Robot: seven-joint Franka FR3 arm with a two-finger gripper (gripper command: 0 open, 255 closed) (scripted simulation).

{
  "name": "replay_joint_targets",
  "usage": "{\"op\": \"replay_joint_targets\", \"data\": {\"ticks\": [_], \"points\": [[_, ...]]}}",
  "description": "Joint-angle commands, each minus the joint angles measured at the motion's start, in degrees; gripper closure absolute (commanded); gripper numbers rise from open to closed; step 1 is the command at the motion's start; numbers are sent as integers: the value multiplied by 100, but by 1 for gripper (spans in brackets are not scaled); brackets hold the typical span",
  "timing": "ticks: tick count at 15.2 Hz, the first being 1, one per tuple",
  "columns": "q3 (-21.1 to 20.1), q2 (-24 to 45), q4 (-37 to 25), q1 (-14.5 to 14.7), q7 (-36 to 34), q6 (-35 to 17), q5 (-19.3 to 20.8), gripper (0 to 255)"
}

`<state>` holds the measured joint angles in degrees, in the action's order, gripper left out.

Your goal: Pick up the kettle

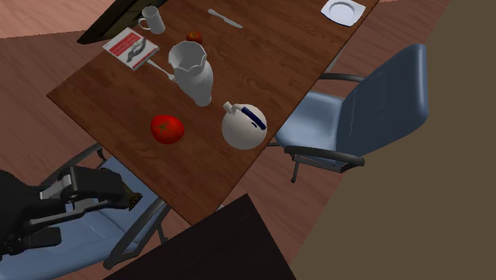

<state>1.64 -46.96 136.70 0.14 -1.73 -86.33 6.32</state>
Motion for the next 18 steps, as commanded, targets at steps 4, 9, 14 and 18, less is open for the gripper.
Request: {"op": "replay_joint_targets", "data": {"ticks": [4, 9, 14, 18], "points": [[333, 103, 321, -57, 395, -485, 259, 0], [911, 480, 695, -160, 1032, -1354, 670, 0], [1505, 1122, 849, -237, 1657, -2284, 1003, 0], [1982, 1813, 808, -246, 2175, -3046, 1153, 0]]}}
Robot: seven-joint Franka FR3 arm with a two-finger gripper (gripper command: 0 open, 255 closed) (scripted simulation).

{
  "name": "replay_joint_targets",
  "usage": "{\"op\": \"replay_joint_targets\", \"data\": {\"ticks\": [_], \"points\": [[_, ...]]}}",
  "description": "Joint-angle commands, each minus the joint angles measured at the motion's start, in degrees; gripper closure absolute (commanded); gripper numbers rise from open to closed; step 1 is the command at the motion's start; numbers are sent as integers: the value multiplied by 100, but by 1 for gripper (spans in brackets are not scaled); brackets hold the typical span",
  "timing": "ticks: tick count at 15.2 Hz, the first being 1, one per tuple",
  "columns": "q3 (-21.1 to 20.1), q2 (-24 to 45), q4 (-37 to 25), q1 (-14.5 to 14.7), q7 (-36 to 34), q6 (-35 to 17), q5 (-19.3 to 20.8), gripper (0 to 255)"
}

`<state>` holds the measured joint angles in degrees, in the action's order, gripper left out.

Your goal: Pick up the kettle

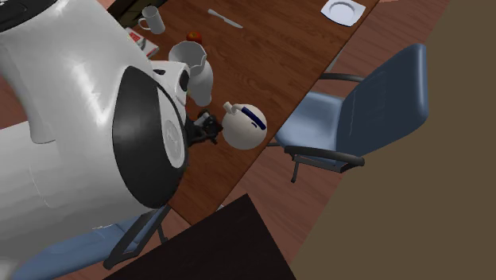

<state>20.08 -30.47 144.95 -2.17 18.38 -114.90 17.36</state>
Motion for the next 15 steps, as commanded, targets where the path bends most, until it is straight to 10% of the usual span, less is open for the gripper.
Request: {"op": "replay_joint_targets", "data": {"ticks": [1, 8, 15], "points": [[255, 359, -49, -9, 302, -379, 61, 0], [1044, 1934, -512, 151, 1441, -1637, -283, 0], [1354, 3801, -1376, 99, 3097, -2546, -1650, 0]]}}
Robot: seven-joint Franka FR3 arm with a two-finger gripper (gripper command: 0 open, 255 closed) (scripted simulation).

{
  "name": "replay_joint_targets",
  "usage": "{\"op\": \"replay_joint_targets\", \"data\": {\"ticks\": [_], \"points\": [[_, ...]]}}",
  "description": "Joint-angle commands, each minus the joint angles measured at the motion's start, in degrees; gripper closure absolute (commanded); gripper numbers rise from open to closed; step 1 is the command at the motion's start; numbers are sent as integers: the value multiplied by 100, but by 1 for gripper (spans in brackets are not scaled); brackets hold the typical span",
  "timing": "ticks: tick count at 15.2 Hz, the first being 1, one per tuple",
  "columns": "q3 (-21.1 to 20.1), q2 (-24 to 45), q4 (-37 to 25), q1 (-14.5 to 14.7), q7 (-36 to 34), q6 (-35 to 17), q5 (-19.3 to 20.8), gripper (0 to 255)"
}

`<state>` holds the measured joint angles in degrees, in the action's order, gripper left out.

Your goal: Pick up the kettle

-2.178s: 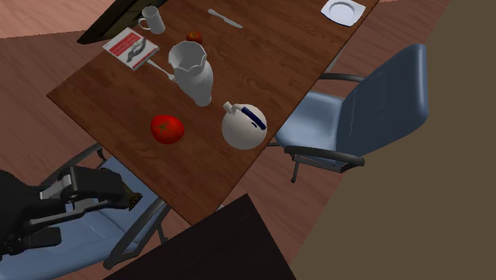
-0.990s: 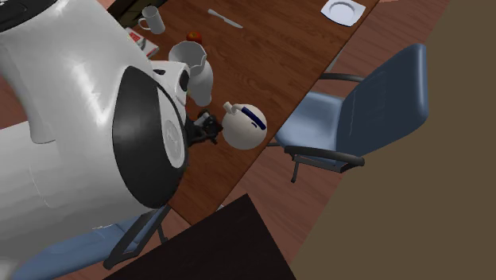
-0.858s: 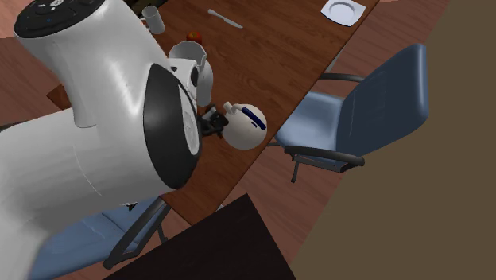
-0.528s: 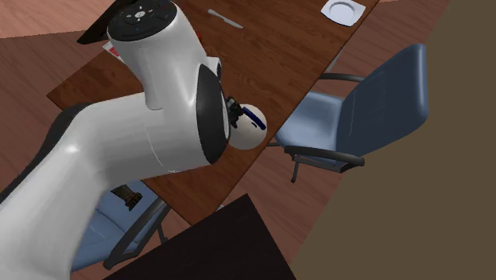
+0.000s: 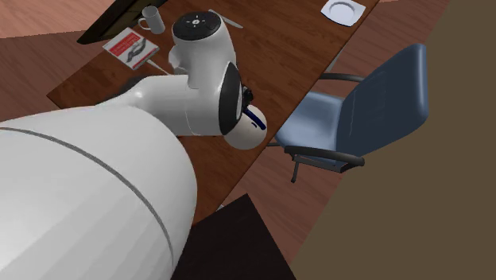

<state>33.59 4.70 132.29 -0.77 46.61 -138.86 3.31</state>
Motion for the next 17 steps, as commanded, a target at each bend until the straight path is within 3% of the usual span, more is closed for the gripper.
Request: {"op": "replay_joint_targets", "data": {"ticks": [1, 5, 10, 17], "points": [[-40, 552, -270, -120, 521, -227, -479, 0], [-374, 1557, -997, -584, 1364, -419, -1254, 0], [-853, 2706, -2086, -1221, 2068, -465, -1820, 0], [-1030, 3066, -2136, -1358, 2167, -770, -1994, 0]]}}
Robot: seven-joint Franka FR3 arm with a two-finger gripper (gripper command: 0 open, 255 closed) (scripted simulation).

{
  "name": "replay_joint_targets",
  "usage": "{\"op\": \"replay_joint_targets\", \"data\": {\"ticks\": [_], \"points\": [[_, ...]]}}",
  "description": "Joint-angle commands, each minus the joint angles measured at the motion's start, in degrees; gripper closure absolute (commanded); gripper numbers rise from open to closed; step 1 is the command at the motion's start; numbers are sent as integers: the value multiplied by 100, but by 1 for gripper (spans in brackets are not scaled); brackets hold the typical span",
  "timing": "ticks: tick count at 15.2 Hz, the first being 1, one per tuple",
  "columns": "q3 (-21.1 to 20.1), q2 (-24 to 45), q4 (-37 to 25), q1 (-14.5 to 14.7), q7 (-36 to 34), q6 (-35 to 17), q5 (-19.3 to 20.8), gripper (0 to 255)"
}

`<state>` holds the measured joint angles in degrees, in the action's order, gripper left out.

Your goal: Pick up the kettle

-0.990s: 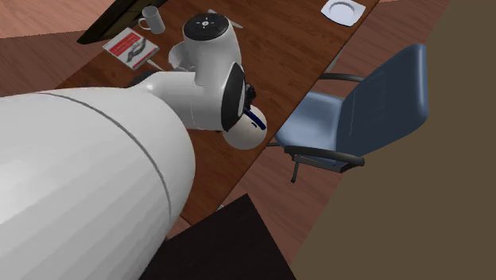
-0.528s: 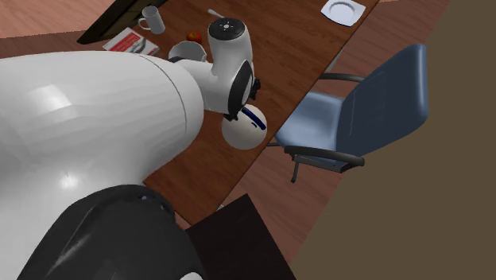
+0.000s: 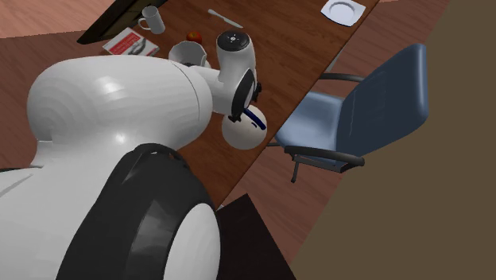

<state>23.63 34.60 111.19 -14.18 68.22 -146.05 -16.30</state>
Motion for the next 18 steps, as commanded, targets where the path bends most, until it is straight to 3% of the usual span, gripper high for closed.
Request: {"op": "replay_joint_targets", "data": {"ticks": [1, 3, 4, 13, 18], "points": [[-79, 172, -45, -52, 31, -128, -78, 0], [-80, 172, -45, -52, 30, -128, -78, 0], [-81, 176, -46, -52, 29, -130, -79, 255], [-80, 172, -45, -52, 30, -128, -78, 255], [64, -129, 5, 58, -49, 121, 67, 255]]}}
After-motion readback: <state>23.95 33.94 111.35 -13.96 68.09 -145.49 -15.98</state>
